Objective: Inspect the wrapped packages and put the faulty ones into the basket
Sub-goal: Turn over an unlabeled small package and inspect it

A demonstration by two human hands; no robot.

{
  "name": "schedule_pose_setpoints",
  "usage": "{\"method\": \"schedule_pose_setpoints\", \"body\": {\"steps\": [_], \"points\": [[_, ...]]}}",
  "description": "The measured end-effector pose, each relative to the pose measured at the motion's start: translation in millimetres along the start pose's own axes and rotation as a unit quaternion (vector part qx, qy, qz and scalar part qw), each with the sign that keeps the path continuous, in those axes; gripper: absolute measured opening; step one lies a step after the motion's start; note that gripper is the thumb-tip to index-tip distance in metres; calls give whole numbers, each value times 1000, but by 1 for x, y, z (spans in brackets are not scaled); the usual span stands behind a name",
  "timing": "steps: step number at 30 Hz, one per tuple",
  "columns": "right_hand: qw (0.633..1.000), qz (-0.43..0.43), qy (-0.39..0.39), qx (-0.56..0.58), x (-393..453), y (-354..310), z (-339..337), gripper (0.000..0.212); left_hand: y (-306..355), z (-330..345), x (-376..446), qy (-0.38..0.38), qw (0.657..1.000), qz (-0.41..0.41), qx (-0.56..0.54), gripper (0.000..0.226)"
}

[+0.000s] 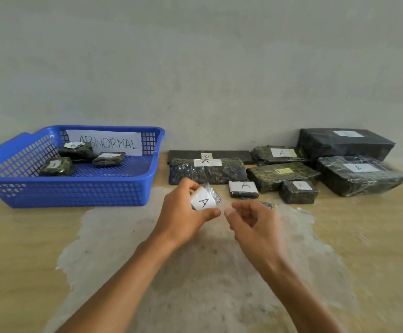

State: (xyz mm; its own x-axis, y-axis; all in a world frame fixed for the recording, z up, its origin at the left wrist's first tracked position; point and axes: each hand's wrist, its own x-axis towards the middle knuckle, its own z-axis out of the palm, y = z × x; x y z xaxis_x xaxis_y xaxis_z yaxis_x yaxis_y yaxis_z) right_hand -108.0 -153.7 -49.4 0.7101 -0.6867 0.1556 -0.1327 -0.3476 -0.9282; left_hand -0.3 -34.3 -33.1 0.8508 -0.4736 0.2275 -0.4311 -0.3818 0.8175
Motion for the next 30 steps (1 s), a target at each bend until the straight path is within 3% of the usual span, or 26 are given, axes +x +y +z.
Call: {"method": "schedule_pose_setpoints", "body": {"steps": [3, 7, 10, 16, 21, 30], "points": [[991, 70, -68, 93, 1, -6, 10, 17, -4, -6, -28, -25, 994, -58, -86, 51], [978, 60, -131, 153, -4, -12, 14, 14, -12, -9, -50, -96, 969, -96, -205, 25], [974, 52, -130, 176, -8, -11, 9, 12, -12, -15, -55, -111, 953, -105, -261, 23], [970, 47, -124, 202, -15, -12, 3, 12, -4, -22, -59, -99, 954, -106, -264, 13], [946, 78, -169, 265, -19, -17, 3, 19, -3, -26, -64, -63, 938, -115, -320, 15], [967, 27, -149, 204, -23, -12, -2, 17, -8, -26, -67, -97, 936, -133, -312, 17]]}}
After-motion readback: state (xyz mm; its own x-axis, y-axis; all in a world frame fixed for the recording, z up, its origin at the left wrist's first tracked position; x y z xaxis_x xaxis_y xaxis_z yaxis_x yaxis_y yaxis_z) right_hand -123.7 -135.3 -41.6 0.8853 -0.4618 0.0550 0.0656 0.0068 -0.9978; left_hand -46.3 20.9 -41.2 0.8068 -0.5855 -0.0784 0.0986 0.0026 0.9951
